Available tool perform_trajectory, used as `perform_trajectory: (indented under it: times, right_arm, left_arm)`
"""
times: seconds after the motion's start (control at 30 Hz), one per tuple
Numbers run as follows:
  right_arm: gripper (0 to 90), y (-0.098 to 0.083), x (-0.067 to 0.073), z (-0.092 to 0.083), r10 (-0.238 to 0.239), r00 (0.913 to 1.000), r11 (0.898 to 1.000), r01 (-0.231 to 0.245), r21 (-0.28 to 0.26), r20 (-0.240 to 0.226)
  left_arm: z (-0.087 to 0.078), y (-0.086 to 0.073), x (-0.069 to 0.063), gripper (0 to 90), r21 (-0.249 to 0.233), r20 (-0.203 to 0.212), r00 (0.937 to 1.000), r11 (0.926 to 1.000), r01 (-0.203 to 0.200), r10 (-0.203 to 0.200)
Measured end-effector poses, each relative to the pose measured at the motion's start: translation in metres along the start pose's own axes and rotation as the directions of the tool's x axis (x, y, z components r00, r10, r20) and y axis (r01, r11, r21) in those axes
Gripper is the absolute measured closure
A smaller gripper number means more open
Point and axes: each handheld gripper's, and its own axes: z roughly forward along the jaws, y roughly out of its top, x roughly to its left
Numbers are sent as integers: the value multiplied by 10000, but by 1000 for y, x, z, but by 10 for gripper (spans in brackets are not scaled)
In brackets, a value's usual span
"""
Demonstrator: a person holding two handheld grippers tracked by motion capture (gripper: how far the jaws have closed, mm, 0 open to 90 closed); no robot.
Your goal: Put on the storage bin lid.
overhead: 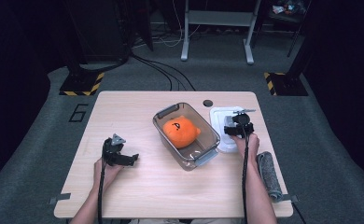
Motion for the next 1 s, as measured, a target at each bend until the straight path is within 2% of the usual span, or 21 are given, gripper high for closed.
perform_trajectory:
  times: [0.03,0.07,0.23,0.33,0.53,0.63,0.83,0.87,1.0]
  right_arm:
    - [319,0,0,0,0,10000,10000,0,0,0]
    - [356,0,0,3,-139,9997,9999,137,88,207]
    - [418,-1,0,8,-16,9997,9999,13,122,256]
    - [500,-1,0,8,6,9994,9999,-2,-114,334]
    - [633,0,0,8,-75,9995,9999,80,-152,320]
    - [650,0,1,8,-18,9991,9999,24,-152,427]
    - [666,4,-6,5,564,9984,9984,-563,-71,94]
    - [667,4,-8,5,463,9989,9988,-462,-147,41]
    - [668,4,-10,2,635,9979,9978,-636,-188,-89]
  left_arm:
    - [1,0,0,0,-122,-25,10000,9999,19,-19]
    - [1,0,0,0,-63,-38,10000,10000,62,-62]
    - [1,1,0,0,-23,32,10000,10000,-16,16]
    - [1,1,0,2,-48,17,10000,10000,-39,39]
    - [2,1,-1,3,-58,52,10000,10000,22,-21]
    - [2,2,-1,6,-71,74,10000,10000,-11,12]
    - [2,2,-1,7,-67,73,10000,10000,-19,20]
    - [2,2,-1,8,-70,72,10000,10000,-15,16]
    - [2,2,-1,8,-71,68,10000,10000,-9,9]
